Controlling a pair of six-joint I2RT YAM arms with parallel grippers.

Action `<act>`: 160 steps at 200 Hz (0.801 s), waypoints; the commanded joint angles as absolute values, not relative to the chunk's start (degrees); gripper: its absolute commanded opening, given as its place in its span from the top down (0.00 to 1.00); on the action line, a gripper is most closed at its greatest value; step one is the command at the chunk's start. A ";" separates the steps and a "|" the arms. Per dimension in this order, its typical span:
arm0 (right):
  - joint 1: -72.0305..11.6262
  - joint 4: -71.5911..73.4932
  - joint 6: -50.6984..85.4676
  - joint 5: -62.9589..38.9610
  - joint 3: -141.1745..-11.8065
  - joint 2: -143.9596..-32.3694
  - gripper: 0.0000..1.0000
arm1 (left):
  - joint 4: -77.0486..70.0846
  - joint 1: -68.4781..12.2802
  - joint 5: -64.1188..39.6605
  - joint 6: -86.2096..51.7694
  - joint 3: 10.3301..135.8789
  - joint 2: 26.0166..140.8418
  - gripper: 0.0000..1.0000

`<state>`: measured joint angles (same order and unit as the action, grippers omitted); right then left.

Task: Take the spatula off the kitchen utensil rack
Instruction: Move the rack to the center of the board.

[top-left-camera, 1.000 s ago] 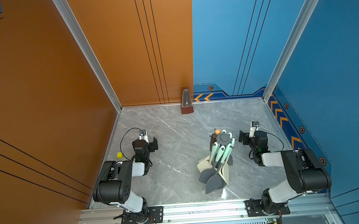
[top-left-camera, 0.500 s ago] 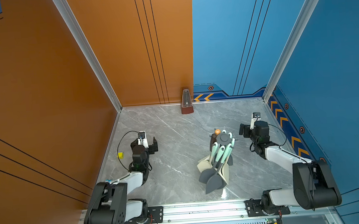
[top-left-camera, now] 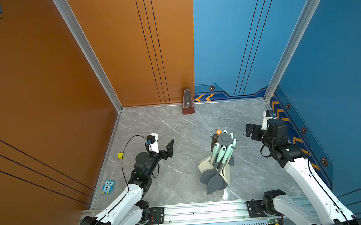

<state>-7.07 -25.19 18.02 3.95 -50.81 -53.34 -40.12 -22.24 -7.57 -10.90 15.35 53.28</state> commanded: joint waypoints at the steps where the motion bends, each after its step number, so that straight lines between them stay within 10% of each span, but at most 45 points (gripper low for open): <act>1: -6.94 -39.22 21.21 -2.14 -56.40 -54.42 0.00 | -37.41 -29.24 -14.93 -11.67 18.59 54.87 0.05; 160: -7.21 -49.48 20.39 -11.46 -62.02 -55.45 0.10 | -27.45 -57.49 -4.16 3.89 28.26 51.59 0.08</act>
